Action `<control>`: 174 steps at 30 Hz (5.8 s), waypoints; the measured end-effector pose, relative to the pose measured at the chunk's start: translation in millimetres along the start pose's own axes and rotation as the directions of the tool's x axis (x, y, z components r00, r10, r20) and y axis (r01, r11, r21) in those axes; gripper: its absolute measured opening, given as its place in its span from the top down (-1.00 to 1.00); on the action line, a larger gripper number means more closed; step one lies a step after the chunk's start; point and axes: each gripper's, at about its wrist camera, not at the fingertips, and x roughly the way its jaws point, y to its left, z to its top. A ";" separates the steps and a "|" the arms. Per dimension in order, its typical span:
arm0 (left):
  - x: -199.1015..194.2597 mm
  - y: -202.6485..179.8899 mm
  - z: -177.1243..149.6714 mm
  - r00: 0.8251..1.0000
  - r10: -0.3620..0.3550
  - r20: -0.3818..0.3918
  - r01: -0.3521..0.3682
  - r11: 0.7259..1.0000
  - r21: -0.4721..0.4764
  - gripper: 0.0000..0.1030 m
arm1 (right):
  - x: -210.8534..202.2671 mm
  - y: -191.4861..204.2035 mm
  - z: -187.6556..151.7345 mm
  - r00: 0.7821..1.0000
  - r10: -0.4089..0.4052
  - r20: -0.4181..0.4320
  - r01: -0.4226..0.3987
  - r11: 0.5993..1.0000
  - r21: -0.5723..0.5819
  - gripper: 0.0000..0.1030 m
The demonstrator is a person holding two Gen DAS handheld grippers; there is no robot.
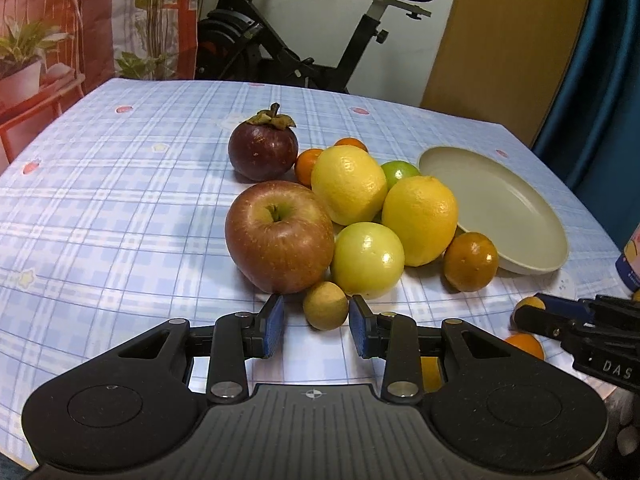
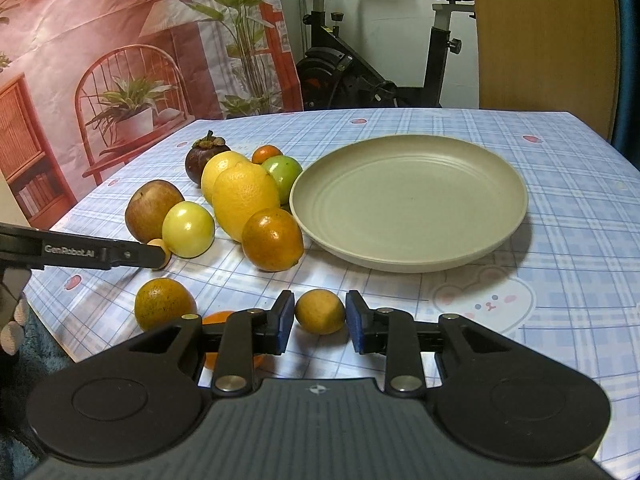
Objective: Organize fruits
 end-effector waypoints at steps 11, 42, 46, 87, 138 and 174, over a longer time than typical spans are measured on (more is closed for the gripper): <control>-9.6 -6.0 -2.0 0.999 -0.009 0.036 0.008 0.999 0.037 0.49 | -0.7 -1.2 0.4 1.000 -0.003 0.007 0.003 1.000 -0.001 0.41; -39.6 -17.3 13.7 0.979 -0.001 0.202 -0.020 0.995 0.102 0.49 | -18.0 -3.8 8.1 0.988 -0.024 0.155 0.026 1.000 -0.007 0.41; -42.6 -26.5 22.0 0.973 -0.015 0.230 -0.017 0.991 0.135 0.49 | -19.4 -4.5 9.9 0.982 -0.035 0.186 0.038 0.999 -0.014 0.41; 73.4 -91.8 92.7 0.992 -0.111 0.056 0.094 0.963 0.251 0.08 | 35.2 -21.8 32.1 0.985 -0.024 0.172 0.025 1.000 -0.005 0.29; -38.1 -3.9 11.0 0.994 -0.040 0.106 0.033 0.997 0.066 0.04 | -16.0 20.0 8.9 0.982 0.003 0.186 0.020 0.992 -0.124 0.28; -4.5 -24.1 -23.3 0.964 -0.244 -0.104 0.251 0.966 0.062 -0.10 | -20.5 20.5 3.1 0.984 0.016 0.177 0.007 0.992 -0.127 0.24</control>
